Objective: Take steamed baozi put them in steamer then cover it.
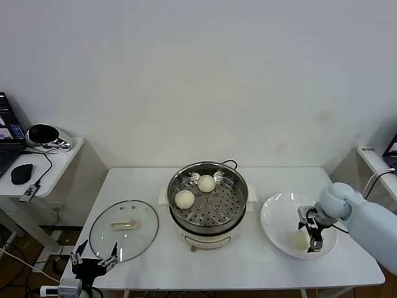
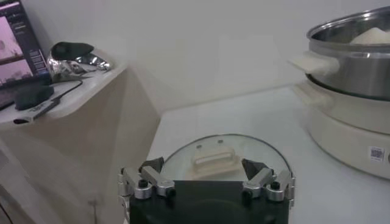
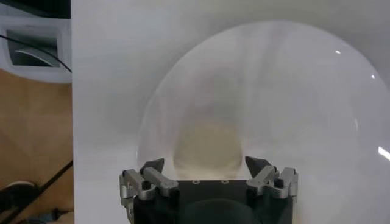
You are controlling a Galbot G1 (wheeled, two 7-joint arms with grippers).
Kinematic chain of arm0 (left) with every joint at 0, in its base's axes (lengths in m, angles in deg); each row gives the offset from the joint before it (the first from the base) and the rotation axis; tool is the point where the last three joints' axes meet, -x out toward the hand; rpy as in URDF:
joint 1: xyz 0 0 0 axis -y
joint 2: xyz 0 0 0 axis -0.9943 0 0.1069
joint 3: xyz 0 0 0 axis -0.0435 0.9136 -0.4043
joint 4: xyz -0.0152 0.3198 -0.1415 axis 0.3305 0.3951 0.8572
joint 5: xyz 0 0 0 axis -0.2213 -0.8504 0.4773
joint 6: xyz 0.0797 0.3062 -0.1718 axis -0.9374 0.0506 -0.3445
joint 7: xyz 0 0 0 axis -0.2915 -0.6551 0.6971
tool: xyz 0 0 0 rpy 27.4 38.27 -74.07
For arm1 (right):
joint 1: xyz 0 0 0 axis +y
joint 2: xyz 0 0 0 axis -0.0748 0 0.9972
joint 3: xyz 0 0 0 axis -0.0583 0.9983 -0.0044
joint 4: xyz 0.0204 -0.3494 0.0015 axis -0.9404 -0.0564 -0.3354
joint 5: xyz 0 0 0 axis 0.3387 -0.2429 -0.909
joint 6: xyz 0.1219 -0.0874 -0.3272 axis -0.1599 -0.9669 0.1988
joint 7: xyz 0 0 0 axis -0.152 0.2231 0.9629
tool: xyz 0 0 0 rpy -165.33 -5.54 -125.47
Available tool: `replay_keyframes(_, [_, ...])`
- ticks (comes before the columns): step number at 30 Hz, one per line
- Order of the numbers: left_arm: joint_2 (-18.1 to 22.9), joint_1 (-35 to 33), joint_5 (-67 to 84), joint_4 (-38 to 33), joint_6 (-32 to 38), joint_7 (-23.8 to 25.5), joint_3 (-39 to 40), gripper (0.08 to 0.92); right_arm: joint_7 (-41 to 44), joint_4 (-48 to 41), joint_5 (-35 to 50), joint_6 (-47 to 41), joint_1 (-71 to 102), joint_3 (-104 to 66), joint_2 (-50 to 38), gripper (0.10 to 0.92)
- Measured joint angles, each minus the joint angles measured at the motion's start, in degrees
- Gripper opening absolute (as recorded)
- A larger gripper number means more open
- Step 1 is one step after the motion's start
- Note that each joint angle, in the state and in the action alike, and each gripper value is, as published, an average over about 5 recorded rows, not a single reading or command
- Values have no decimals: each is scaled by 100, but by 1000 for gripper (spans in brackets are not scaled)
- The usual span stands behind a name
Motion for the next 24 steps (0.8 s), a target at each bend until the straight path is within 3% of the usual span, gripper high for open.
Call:
replay_keyframes(4, [5,7,0,4,0,0,5,823,-17,-25,16,-8,3,-15,13,758])
replay_keyframes(12, [8,27,1,26,0,0,22,823,-30,-54,77,-47,-2,-45,-2,553])
replay_keyframes(24, [29,112,15,69,5,-10,79,823,62,89,452,-160,-598,163,-231,514])
